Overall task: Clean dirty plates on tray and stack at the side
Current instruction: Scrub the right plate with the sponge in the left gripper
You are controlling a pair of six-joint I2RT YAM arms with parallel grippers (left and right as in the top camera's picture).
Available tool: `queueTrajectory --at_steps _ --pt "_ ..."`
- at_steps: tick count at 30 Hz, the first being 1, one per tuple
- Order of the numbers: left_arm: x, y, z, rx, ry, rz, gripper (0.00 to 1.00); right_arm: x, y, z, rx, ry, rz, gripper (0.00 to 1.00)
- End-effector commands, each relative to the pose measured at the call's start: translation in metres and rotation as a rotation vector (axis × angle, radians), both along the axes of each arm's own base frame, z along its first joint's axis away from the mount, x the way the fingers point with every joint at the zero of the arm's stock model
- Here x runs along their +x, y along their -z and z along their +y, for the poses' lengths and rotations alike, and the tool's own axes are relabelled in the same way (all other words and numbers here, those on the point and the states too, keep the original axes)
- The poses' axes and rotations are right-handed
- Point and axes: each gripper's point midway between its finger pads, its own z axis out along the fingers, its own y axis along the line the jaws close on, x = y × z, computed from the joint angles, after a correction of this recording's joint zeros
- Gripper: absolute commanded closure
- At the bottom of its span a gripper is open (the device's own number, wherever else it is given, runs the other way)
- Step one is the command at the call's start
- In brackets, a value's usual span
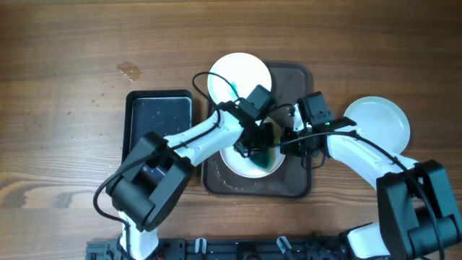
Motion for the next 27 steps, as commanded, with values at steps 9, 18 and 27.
queueTrajectory --at_steps 9,18,27 --pt "0.036 -0.025 0.128 0.496 -0.235 -0.238 0.96 -0.015 0.023 -0.019 -0.104 0.008 0.058 0.96" --pt "0.035 -0.131 0.150 0.253 -0.326 -0.337 0.96 -0.015 0.023 -0.019 -0.104 0.008 0.059 0.96" --pt "0.021 -0.113 0.306 0.430 -0.576 -0.195 0.96 -0.005 0.019 -0.010 -0.054 0.001 0.021 0.96"
